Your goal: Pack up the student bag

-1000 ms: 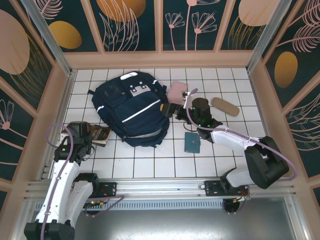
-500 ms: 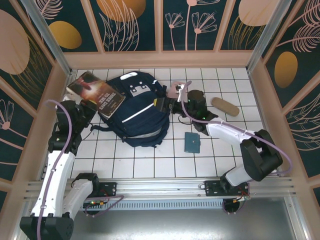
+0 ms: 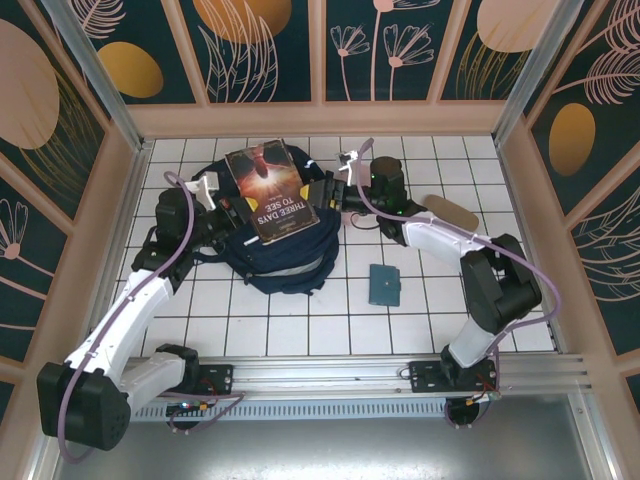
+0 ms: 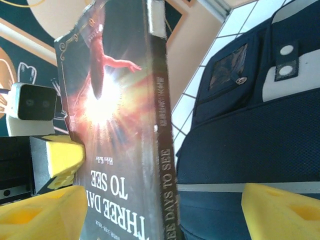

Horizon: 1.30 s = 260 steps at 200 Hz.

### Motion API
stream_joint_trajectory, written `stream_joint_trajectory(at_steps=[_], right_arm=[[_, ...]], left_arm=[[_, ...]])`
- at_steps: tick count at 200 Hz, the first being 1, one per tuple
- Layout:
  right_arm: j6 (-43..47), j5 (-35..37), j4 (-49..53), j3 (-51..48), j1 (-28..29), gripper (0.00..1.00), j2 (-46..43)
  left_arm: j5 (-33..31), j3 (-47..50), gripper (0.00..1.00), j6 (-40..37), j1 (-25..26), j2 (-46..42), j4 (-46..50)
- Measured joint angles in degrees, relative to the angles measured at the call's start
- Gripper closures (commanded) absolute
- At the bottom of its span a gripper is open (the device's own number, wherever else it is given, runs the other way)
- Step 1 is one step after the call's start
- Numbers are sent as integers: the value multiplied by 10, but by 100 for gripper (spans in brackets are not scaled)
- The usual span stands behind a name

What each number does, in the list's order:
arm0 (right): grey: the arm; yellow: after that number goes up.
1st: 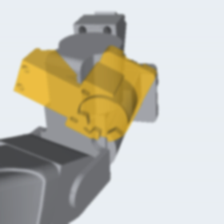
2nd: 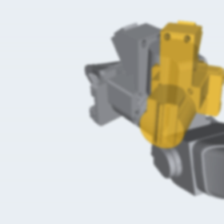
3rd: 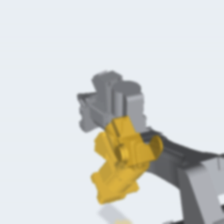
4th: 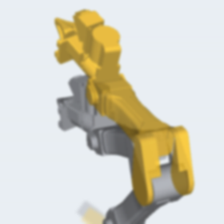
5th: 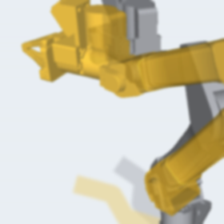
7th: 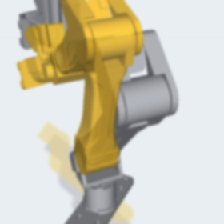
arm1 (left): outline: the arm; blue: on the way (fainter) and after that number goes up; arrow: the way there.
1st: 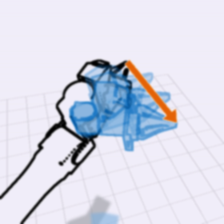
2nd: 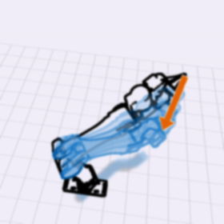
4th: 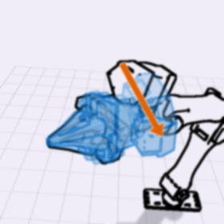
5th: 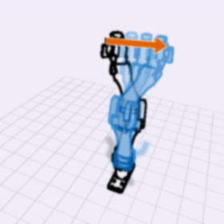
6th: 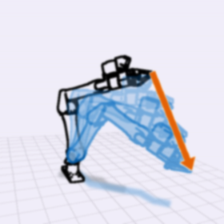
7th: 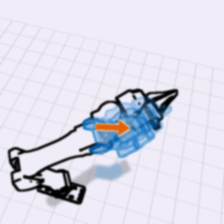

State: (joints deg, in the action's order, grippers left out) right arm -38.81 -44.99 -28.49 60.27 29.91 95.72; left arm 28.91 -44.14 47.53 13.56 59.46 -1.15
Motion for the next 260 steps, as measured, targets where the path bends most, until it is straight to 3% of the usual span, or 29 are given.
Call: stream_joint_trajectory(at_steps=[23, 34, 55, 62, 74, 79, 86, 101, 109, 116, 126, 173, 232, 260], right_arm=[[-35, -37, -37, 0, -2, 31, 17], [-48, -52, -55, 1, -2, 40, 24], [-70, -77, -83, 5, 0, 48, 35], [-74, -83, -91, 7, 2, 61, 38], [-82, -94, -99, 13, 5, 95, 42], [-84, -96, -99, 16, 6, 100, 44], [-83, -98, -99, 20, 6, 100, 44], [-81, -99, -97, 24, 5, 100, 44], [-81, -99, -96, 23, 4, 100, 43], [-83, -94, -96, 18, 3, 100, 41], [-85, -91, -97, 3, -1, 100, 32], [-113, -56, -101, -143, -103, 100, -65], [-111, -30, -62, -286, -235, 100, -271], [-110, -29, -22, -325, -299, 100, -340]], left_arm=[[22, 0, 100, -2, 2, 3, -27], [29, 0, 100, -2, 4, 5, -35], [41, 0, 100, -4, 11, 13, -44], [43, 0, 100, -4, 13, 16, -47], [43, 0, 100, -4, 16, 22, -50], [42, 0, 99, -4, 17, 25, -50], [39, 0, 89, -4, 17, 28, -51], [30, 0, 49, -10, 17, 35, -53], [24, -1, 33, -12, 17, 37, -49], [18, -3, 24, -16, 18, 38, -44], [5, -10, 20, -23, 20, 39, -34], [-81, -52, 32, -64, 37, 57, 7], [-266, -153, 55, -169, 193, 190, 117], [-343, -199, 58, -214, 272, 265, 157]])
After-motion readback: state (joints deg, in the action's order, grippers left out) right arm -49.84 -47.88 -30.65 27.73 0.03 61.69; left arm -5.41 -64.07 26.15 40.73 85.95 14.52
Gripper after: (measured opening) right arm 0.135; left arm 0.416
